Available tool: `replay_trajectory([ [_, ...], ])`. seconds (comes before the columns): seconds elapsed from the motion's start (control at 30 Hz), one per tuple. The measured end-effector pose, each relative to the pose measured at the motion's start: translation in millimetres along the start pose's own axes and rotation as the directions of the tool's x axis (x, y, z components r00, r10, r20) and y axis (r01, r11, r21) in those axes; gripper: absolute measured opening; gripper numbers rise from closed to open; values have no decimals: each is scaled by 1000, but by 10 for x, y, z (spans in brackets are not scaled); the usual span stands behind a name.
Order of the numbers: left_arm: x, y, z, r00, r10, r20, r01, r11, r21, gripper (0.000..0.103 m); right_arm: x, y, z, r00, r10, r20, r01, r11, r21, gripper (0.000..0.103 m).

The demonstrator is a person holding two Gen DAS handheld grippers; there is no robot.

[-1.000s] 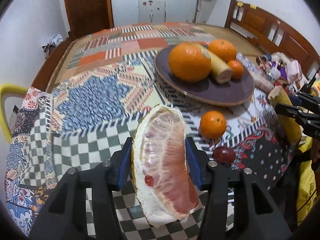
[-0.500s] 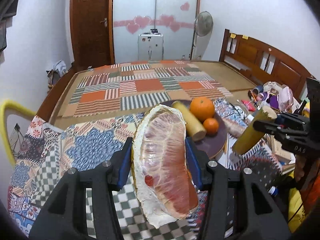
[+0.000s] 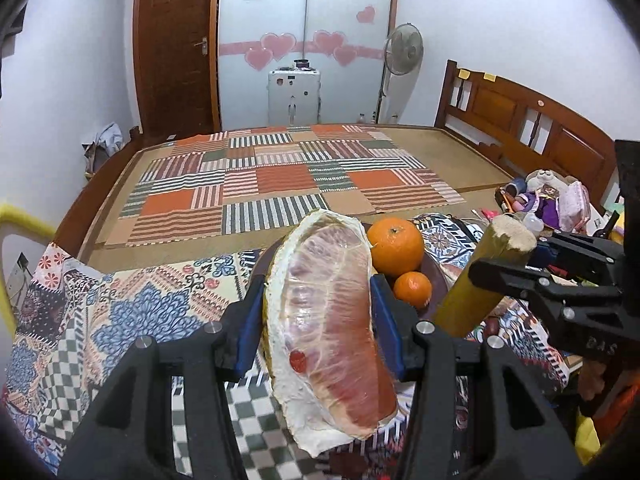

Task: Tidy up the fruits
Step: 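Carry the yellow cylinder with the right tool while the left tool carries the pomelo segment to the plate, then open both tools to release the cylinder and pomelo segment on the plate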

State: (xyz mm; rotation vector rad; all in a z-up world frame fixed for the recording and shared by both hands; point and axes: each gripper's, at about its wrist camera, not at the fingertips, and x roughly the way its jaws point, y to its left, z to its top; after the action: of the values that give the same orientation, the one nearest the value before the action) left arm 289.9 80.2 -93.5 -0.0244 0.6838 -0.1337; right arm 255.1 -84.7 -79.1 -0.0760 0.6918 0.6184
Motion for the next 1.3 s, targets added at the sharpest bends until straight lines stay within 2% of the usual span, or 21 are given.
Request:
replay_trajectory([
  [0.23,232,-17,88,1000,3,-10,-3,1000,-7,50,224,6,88,999,16,-35,-17,1000,-12,34],
  [0.67,442,46,163,1000,17,-21,-17,1000,-18,51,597,-194,269,995,61,-76,-55,995,81,35],
  [0.8,473,67,154,1000,10,-29,-11,999,-31,51,663,-207,295,996,11,-88,-4,996,86,39],
  [0.93,479,35,162,999,4,-32,-4,1000,-21,51,593,-254,303,998,6,-69,0,995,96,45],
  [1.1,494,-48,209,1000,4,-24,-4,1000,-10,51,457,-300,294,999,-12,-47,17,995,95,46],
  [1.3,560,-113,286,999,16,-31,-16,1000,-10,51,335,-348,244,997,-71,-33,73,995,66,46],
])
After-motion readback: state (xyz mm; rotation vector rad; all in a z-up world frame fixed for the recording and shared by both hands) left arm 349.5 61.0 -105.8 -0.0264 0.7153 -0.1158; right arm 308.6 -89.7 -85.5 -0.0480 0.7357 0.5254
